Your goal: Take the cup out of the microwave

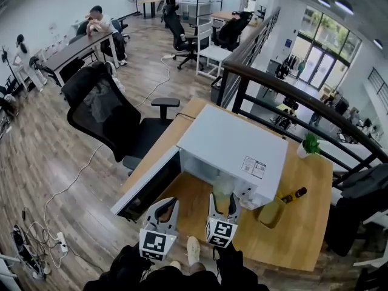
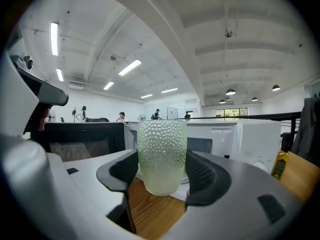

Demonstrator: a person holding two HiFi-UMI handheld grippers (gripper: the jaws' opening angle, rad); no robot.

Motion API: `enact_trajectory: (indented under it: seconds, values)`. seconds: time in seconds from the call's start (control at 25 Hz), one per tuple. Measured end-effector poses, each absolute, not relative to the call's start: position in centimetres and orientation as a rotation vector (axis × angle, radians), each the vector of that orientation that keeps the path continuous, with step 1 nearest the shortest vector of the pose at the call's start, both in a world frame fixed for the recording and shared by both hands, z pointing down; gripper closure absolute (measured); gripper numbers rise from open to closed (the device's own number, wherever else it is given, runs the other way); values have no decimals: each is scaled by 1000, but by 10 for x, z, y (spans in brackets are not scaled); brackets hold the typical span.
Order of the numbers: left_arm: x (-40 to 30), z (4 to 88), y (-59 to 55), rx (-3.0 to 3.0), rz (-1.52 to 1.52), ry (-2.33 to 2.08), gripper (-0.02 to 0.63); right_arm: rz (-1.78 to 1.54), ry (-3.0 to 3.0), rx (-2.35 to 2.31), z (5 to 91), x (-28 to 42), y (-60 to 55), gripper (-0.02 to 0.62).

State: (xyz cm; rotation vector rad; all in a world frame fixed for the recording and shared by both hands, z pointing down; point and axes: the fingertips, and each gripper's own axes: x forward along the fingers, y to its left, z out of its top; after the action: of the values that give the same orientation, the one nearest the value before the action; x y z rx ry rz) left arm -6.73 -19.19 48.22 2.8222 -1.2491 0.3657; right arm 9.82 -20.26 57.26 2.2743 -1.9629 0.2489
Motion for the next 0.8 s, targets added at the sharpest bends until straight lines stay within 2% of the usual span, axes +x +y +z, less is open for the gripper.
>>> enact_trajectory:
  seconds: [0.8]
  values:
    - [-75, 448, -89, 2969, 233, -1057, 580, 104, -1926, 2412, 493, 78, -49, 284]
